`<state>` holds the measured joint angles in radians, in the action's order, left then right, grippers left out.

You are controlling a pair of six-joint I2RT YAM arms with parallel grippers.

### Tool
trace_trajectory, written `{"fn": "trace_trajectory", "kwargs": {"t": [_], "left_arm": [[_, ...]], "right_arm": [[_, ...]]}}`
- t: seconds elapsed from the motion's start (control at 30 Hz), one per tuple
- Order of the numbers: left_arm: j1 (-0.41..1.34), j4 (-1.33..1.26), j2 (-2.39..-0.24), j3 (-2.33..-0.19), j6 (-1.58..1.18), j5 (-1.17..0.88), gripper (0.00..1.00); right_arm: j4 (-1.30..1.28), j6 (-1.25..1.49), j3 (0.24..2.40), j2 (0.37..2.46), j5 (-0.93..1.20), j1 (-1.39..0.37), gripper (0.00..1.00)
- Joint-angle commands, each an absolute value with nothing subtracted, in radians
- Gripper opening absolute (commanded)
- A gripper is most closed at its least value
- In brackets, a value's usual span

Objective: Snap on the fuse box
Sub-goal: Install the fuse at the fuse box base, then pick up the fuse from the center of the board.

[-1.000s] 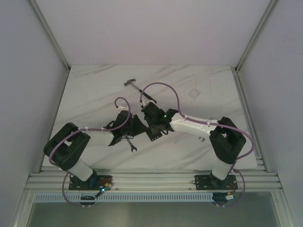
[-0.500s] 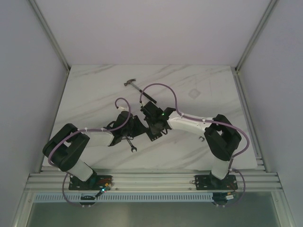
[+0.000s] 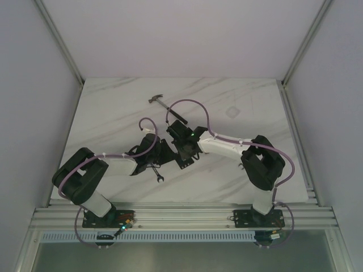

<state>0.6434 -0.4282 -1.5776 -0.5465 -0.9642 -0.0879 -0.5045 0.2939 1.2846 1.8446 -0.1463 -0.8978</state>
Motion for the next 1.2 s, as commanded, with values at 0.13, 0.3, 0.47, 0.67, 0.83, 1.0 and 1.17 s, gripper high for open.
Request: {"fn": "trace_trajectory", "kwargs": {"t": [0.13,0.3,0.47,0.67,0.83,1.0,1.17], "left_arm": [[0.651,-0.433,-1.599,-0.534,-0.966,-0.074,0.41],[0.652,-0.437,-1.607,-0.534,-0.963,-0.079,0.41],[0.657,-0.430,-1.594,-0.529,-0.965,-0.084,0.40],[0.679,-0.420,-1.557,-0.522,-0.974,-0.095,0.40],[0.696,-0.413,-1.519,-0.507,-0.991,-0.099,0.40],[0.699,-0.383,-1.449,-0.482,-1.002,-0.078,0.47],[0.696,-0.296,-1.337,-0.486,-0.958,-0.016,0.59]], "right_arm": [[-0.622,0.291,1.257,1.976,-0.174,-0.924,0.00],[-0.624,0.301,1.224,2.013,-0.186,-0.931,0.00],[-0.599,0.301,1.237,1.941,-0.169,-0.941,0.00],[-0.563,0.316,1.267,1.805,-0.139,-0.948,0.00],[-0.548,0.331,1.276,1.710,-0.150,-0.948,0.10],[-0.558,0.337,1.252,1.638,-0.200,-0.906,0.25],[-0.568,0.309,1.190,1.618,-0.219,-0.815,0.38]]}}
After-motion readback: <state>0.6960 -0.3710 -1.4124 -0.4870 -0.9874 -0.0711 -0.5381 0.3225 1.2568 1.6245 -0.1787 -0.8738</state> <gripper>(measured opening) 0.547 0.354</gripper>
